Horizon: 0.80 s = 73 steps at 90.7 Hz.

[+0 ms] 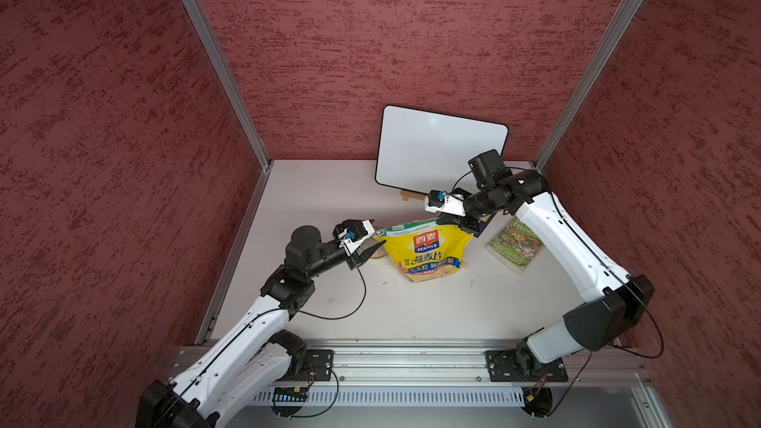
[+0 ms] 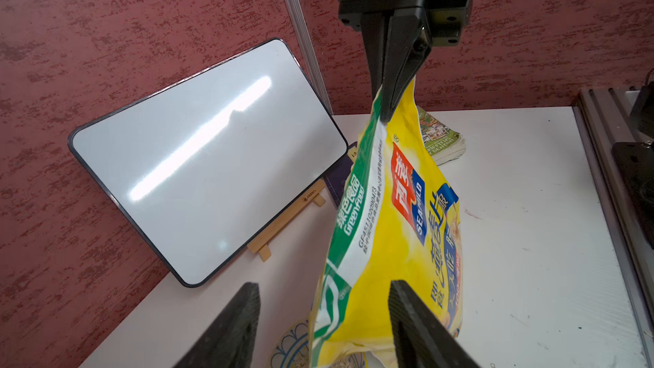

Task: Pour the oats into the breakfast bowl
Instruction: Close the oats bag at the center of the board.

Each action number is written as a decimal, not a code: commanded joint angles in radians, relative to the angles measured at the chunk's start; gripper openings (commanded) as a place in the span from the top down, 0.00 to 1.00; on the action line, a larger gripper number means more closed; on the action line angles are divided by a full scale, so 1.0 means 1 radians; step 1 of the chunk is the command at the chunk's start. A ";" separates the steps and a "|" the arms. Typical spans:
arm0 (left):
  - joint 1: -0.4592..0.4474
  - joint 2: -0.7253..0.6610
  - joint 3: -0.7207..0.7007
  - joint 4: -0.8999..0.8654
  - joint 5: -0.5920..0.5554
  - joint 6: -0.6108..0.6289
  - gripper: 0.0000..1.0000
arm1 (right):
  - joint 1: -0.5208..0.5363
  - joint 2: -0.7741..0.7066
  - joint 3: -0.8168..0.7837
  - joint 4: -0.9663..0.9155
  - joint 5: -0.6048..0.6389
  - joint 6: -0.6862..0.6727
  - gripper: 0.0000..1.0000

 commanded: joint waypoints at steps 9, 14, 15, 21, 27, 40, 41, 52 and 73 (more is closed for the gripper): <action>0.004 0.134 0.102 -0.009 0.164 0.026 0.26 | -0.005 -0.057 0.001 0.064 -0.068 0.009 1.00; 0.001 0.179 0.125 -0.004 0.188 0.028 0.29 | -0.004 -0.057 0.000 0.065 -0.067 0.011 1.00; 0.001 0.186 0.130 -0.003 0.192 0.029 0.30 | -0.004 -0.057 0.000 0.065 -0.067 0.012 1.00; -0.001 0.234 0.154 0.001 0.201 0.036 0.39 | -0.004 -0.058 -0.003 0.066 -0.065 0.013 1.00; -0.001 0.261 0.169 0.012 0.198 0.046 0.47 | -0.004 -0.062 -0.007 0.070 -0.063 0.015 1.00; 0.000 0.305 0.211 -0.007 0.188 0.063 0.55 | -0.004 -0.075 -0.016 0.077 -0.068 0.017 1.00; 0.001 0.307 0.214 -0.009 0.188 0.065 0.56 | -0.004 -0.075 -0.017 0.078 -0.068 0.018 1.00; 0.001 0.335 0.241 -0.047 0.183 0.078 0.66 | -0.005 -0.082 -0.019 0.080 -0.073 0.019 1.00; 0.001 0.347 0.256 -0.082 0.161 0.092 0.91 | -0.004 -0.083 -0.022 0.084 -0.070 0.022 1.00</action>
